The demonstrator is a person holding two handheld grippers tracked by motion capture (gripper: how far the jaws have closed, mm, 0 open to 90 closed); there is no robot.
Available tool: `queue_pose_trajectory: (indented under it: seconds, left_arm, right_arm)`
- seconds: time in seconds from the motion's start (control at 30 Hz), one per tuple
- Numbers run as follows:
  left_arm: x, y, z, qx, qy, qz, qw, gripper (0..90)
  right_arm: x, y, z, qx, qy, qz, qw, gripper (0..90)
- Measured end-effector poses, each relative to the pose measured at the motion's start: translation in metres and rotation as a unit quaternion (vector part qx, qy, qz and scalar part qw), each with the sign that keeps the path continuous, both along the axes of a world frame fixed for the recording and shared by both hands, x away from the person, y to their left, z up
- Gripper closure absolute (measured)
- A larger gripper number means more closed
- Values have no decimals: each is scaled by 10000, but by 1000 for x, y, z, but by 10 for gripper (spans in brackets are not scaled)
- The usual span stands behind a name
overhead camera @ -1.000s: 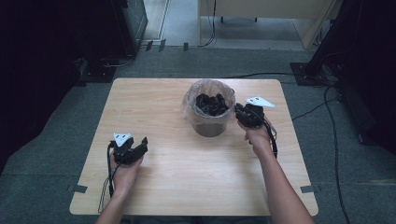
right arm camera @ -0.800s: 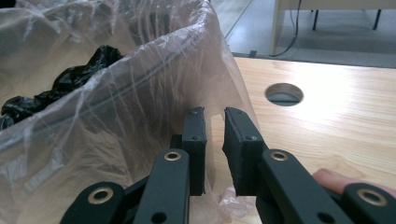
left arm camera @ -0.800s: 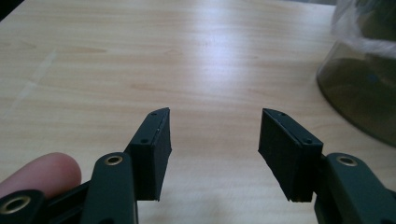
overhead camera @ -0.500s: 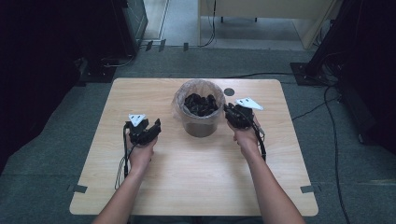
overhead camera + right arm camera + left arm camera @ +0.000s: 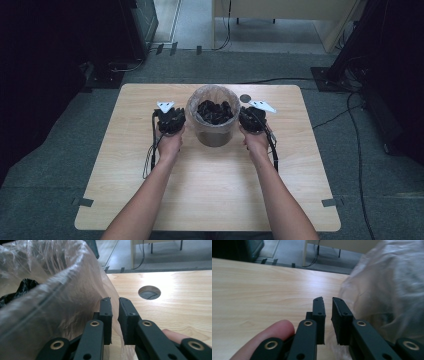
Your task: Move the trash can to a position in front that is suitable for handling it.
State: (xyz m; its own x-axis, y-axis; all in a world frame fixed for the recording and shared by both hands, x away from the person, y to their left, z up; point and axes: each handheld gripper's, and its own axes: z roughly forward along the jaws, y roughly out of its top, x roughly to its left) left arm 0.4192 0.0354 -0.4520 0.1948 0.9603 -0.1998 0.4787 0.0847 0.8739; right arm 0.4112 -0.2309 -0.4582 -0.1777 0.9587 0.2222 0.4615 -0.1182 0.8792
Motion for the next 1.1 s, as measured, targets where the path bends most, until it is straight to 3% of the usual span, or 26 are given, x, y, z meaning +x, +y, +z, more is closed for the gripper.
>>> queue_pose_trajectory:
  seconds: [0.13,0.23,0.37,0.43,0.53,0.7,0.8,0.9,1.1]
  left_arm:
    - [3,-10,-3,37,-23,-276,9996,882]
    - [2,-8,-4,-23,-27,-282,9996,900]
    - [-3,-5,-2,59,-33,-352,9994,900]
    - [-7,-2,-2,-38,10,-337,9994,900]
    - [-15,4,-3,-82,-6,-362,9993,900]
    - [-37,7,-3,54,-95,-339,9994,900]
    - [-51,13,-4,23,-96,-322,9994,900]
    - [-66,17,-4,25,-104,-311,9995,900]
    - [-98,21,-6,87,-177,-298,9994,900]
  right_arm:
    - [1,3,-2,-85,-36,164,9998,900]
    - [-1,5,-3,-267,-118,330,9990,900]
    - [-5,2,-4,-215,-148,553,9981,900]
    - [-9,3,-4,-236,-158,610,9977,900]
    - [-20,9,-3,-514,-255,730,9957,900]
    - [-41,13,-1,-564,-320,799,9947,900]
    - [-57,19,0,-930,-578,887,9900,900]
    - [-72,22,-1,-926,-650,973,9888,900]
    - [-100,25,-3,-775,-660,981,9900,900]
